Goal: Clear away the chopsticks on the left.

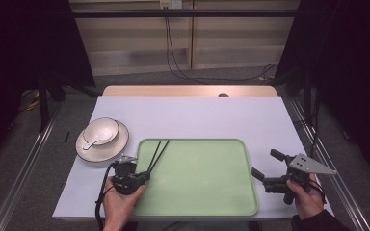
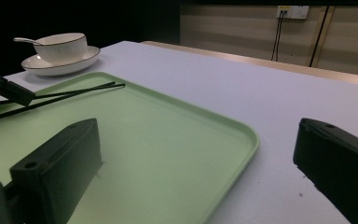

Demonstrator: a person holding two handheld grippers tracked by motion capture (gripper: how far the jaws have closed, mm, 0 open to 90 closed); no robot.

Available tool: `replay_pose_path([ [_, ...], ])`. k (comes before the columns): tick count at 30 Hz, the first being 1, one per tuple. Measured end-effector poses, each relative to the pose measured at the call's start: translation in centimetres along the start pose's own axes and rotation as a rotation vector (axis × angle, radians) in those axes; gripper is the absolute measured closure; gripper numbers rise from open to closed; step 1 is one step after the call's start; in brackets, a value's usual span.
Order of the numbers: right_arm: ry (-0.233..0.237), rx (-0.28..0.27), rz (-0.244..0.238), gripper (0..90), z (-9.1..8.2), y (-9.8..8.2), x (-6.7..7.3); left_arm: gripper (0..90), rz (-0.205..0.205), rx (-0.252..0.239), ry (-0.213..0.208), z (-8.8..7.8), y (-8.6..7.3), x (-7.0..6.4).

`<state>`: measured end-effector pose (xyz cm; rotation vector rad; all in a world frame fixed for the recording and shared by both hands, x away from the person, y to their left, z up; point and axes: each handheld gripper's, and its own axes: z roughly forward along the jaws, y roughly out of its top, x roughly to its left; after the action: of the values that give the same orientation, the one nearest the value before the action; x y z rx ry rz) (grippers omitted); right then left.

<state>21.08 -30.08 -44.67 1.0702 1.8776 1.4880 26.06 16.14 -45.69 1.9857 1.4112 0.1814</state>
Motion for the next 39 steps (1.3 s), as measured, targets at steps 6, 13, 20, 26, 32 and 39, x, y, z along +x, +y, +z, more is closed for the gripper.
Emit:
replay_pose_path([
  [6,0.004,0.000,0.003,0.5,0.0,0.0,0.1,85.8,-0.001,0.018,-0.007,0.7,-0.1,-0.2],
  [13,0.004,0.000,0.001,0.5,0.0,0.0,0.1,85.6,0.006,0.021,-0.005,0.8,-0.2,-0.2],
  [20,0.004,0.003,-0.006,0.5,0.0,0.0,0.1,85.3,0.025,0.016,-0.013,0.9,-0.3,-0.1],
  [26,0.005,0.002,0.000,0.5,0.0,0.0,0.1,81.6,0.052,0.008,-0.037,0.9,-0.3,0.1],
  [32,0.011,0.001,-0.002,0.5,0.0,0.0,0.1,73.6,0.082,-0.006,-0.081,0.7,-0.3,0.1],
  [39,0.012,-0.002,-0.002,0.7,-0.1,0.0,0.1,49.4,0.142,-0.131,-0.095,-0.4,-0.2,0.0],
])
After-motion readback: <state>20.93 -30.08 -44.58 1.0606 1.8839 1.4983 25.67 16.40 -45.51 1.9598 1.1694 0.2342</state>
